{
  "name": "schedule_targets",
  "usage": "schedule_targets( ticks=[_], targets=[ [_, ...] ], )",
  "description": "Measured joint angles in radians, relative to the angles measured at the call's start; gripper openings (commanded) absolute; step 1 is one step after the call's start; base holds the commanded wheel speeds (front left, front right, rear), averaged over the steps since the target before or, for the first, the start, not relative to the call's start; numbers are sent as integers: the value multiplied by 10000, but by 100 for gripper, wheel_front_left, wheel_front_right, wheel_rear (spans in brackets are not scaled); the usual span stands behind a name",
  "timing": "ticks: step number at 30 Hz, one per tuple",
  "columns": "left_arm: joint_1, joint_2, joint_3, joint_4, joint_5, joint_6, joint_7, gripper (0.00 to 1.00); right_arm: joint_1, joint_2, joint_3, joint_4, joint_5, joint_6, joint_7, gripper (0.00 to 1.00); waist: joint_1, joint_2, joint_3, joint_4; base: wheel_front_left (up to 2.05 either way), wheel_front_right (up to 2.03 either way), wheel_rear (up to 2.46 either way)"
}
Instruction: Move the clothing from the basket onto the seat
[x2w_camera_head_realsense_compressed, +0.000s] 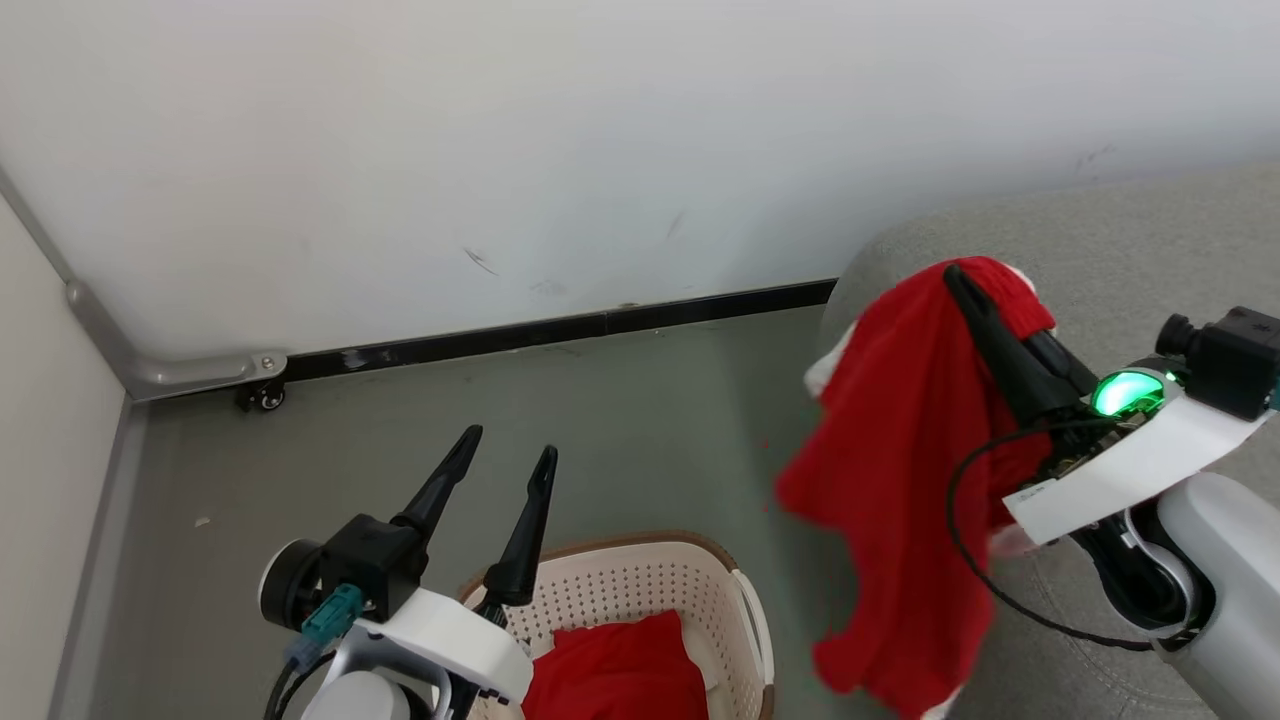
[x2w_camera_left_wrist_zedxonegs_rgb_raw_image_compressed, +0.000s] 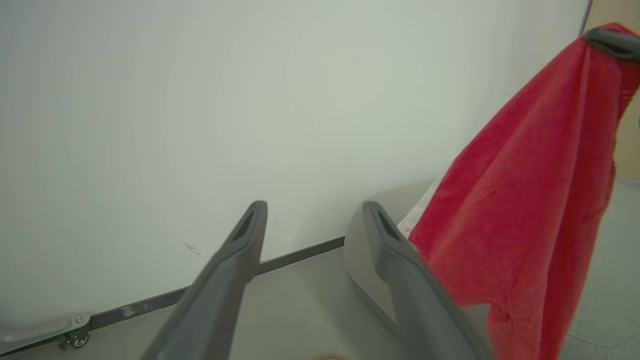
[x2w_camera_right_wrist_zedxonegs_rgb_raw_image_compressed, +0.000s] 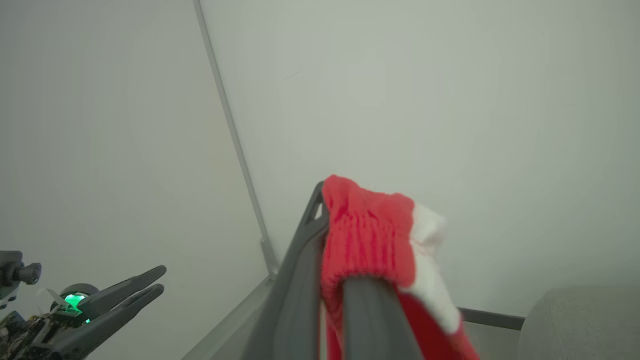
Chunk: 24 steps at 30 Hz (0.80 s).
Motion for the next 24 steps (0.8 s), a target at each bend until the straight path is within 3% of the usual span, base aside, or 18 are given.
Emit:
schedule_targets(
  ticks=[24],
  targets=[
    [50,-48,610,-46,-232,102,0,100,2724,-217,-2871,-1151,-909,-2,0,0,0,0,93,-1324,0,0,0]
  ],
)
